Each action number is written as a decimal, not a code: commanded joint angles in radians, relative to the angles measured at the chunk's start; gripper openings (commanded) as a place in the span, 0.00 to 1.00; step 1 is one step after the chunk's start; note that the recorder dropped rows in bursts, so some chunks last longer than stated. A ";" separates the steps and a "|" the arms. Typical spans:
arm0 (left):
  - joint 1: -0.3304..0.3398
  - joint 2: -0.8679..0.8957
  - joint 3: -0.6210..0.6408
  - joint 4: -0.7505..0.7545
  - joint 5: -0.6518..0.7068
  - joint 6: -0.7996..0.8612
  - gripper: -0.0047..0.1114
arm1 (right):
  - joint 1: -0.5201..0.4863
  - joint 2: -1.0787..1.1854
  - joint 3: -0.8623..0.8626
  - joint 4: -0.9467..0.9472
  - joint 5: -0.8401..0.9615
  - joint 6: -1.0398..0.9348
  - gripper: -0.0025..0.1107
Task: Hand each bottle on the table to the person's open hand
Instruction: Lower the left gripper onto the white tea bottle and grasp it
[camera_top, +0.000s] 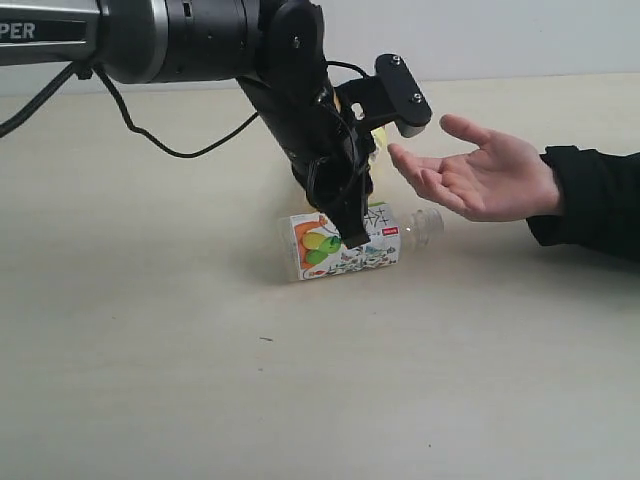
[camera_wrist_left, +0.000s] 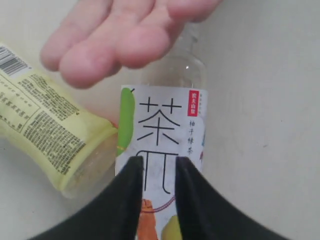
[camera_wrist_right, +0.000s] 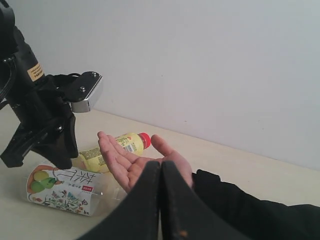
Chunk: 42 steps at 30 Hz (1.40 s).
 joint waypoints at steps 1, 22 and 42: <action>-0.004 -0.002 -0.009 0.002 -0.003 0.025 0.50 | -0.002 -0.003 0.002 0.000 -0.008 0.005 0.02; -0.046 0.065 -0.009 0.002 -0.107 0.053 0.67 | -0.002 -0.003 0.002 0.000 -0.008 0.005 0.02; -0.049 0.103 -0.009 0.030 -0.145 0.050 0.67 | -0.002 -0.003 0.002 0.000 -0.008 0.005 0.02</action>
